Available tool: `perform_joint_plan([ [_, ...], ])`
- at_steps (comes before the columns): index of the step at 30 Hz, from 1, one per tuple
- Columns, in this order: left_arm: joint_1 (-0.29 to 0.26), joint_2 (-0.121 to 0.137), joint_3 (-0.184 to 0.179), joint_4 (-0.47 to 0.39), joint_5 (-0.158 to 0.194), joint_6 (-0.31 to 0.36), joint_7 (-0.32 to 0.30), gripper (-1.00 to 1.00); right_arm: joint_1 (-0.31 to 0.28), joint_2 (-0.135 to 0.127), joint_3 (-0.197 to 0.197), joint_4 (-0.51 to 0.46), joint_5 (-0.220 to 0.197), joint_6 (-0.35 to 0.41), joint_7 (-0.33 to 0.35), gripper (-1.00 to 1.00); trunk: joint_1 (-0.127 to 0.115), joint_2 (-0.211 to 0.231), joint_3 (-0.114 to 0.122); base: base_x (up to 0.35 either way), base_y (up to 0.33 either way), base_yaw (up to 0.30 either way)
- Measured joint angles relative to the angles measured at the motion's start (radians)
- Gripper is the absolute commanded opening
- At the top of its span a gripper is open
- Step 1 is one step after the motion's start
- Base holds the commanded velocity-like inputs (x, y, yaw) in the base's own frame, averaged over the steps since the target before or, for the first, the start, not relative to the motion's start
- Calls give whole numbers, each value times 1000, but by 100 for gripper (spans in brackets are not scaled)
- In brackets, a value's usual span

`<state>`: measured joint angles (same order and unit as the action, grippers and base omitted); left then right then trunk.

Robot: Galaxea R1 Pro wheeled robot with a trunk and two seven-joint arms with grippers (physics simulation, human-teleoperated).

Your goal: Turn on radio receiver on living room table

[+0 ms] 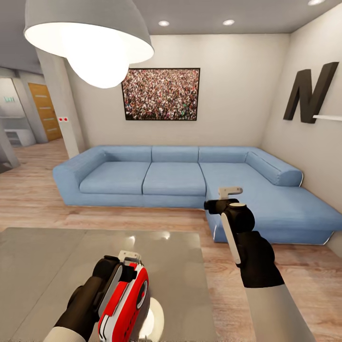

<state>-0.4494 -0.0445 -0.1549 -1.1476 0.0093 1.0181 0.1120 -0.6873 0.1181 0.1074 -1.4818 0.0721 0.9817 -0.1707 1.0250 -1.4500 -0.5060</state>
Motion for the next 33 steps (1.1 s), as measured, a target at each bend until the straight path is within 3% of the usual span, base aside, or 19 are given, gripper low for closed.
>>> perform_joint_plan([
  [33, 0, -1, 0, 14, 0, 0, 0, 100, 0, 2, 2, 0, 0, 0, 0, 100, 0, 0, -37, 0, 0, 0],
])
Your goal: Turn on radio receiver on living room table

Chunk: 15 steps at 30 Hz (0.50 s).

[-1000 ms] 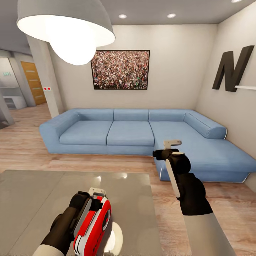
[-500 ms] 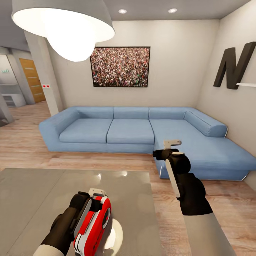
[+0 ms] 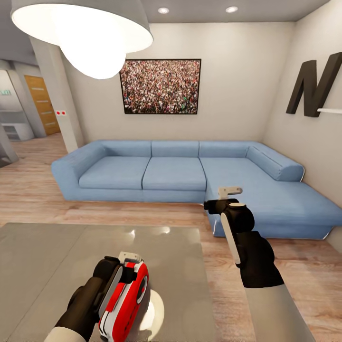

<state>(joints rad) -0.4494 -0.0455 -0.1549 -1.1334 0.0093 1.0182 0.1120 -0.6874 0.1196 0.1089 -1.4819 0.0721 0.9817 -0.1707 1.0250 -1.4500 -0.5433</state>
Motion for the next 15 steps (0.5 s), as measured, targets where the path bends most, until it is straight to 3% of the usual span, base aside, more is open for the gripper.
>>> perform_joint_plan([
  [15, 0, -1, 0, 0, 0, 0, 0, 100, 0, 0, 0, 0, 0, 0, 0, 100, 0, 0, -21, 0, 0, 0],
])
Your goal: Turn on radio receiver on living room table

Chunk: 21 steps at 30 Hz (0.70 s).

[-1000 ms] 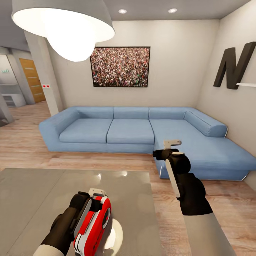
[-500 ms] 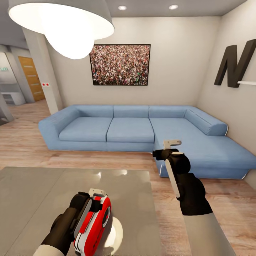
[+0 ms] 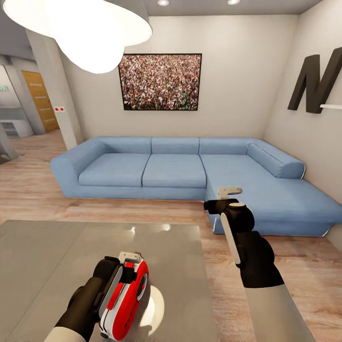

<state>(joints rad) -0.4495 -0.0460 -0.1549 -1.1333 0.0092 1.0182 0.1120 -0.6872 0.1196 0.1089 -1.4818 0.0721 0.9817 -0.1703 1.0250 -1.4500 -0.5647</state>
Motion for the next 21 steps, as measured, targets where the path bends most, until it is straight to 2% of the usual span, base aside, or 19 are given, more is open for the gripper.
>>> perform_joint_plan([
  [21, 0, 0, 0, 7, 0, 0, 0, 100, 0, 0, 0, 0, 0, 0, 0, 100, 0, 0, -2, 0, 0, 0],
])
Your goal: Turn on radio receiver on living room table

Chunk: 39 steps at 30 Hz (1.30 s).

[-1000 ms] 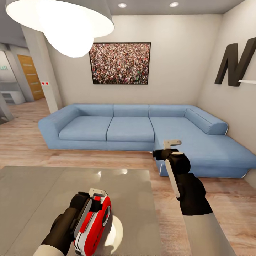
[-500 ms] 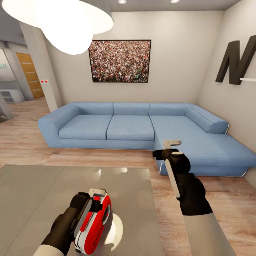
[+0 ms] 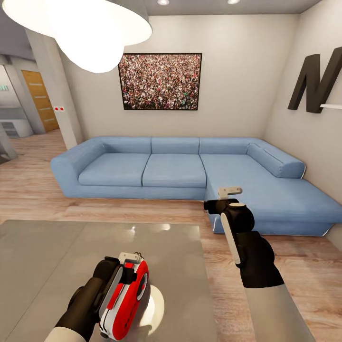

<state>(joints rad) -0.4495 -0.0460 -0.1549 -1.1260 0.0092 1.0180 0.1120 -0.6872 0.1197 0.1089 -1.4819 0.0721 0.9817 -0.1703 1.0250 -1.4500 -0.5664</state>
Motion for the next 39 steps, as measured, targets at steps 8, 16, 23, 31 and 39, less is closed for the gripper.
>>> perform_joint_plan([
  [8, 0, 0, 0, 0, 0, 0, 0, 100, 0, 0, 0, 0, 0, 0, 0, 100, 0, 0, -6, 0, 0, 0],
  [16, 0, 0, 0, 0, 0, -1, 0, 100, 0, 0, 0, 0, 0, 0, 0, 100, 0, 0, -16, 0, 0, 0],
  [23, 0, 0, 0, 0, 0, -1, 0, 100, 0, 0, 0, 0, 0, 0, -1, 100, 0, 0, -22, 0, 0, 0],
  [31, 0, 0, 0, 0, 0, -1, 0, 100, 0, 0, 0, -1, 0, 0, 0, 100, 0, 0, -23, 0, 0, 0],
  [39, 0, 0, 0, 0, 0, -1, 0, 100, 0, 0, 0, -1, 0, 0, 0, 100, 0, 0, -24, 0, 0, 0],
])
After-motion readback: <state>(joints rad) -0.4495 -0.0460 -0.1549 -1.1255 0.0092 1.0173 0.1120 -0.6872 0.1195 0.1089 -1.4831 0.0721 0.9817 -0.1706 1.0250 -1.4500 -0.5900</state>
